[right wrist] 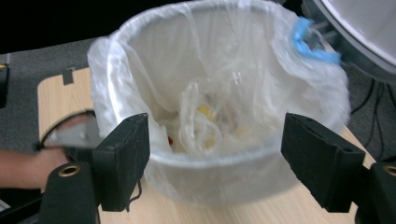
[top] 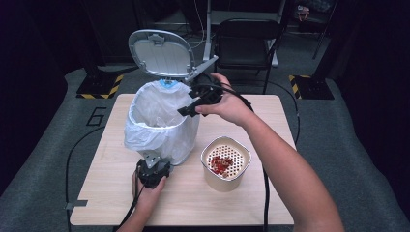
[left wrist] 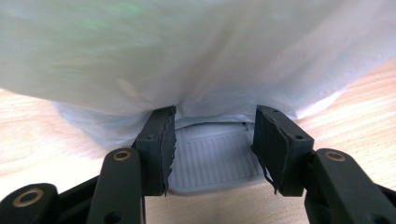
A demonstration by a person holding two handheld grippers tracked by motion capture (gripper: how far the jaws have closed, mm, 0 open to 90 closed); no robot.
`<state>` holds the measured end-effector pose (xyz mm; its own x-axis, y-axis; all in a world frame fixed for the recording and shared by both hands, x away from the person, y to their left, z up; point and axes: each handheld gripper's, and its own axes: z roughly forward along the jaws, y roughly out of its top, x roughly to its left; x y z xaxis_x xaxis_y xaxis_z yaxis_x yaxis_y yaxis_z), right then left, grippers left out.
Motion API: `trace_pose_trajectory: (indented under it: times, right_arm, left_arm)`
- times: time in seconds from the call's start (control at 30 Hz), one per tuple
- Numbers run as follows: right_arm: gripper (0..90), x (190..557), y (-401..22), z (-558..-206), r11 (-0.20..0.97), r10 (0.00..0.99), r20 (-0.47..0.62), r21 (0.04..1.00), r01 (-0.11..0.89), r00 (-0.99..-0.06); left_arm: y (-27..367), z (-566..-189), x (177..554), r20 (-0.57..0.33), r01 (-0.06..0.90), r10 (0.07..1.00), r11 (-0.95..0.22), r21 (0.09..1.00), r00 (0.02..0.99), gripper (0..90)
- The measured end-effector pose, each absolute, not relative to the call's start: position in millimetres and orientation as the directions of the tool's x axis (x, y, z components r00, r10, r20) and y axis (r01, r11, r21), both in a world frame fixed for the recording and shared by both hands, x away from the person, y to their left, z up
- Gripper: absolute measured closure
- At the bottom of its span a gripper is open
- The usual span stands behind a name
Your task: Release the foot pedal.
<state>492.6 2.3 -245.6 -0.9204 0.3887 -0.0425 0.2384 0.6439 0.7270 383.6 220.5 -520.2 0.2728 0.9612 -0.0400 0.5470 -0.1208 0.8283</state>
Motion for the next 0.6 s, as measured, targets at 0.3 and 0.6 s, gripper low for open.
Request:
trace_pose_trajectory:
  times: [0.3, 0.6]
  right_arm:
    - [23.7, 486, -39, -248, 0.618, 0.440, -0.056, 0.743, 0.257, -0.896]
    - [23.7, 476, -74, -252, 0.597, 0.479, -0.067, 0.756, 0.269, -0.876]
  left_arm:
    - [242, -500, 378, -0.075, 0.551, 0.953, -0.105, 0.828, 0.294, 45.1]
    - [265, -488, 369, -0.183, 0.602, 0.944, -0.021, 0.798, 0.276, 44.3]
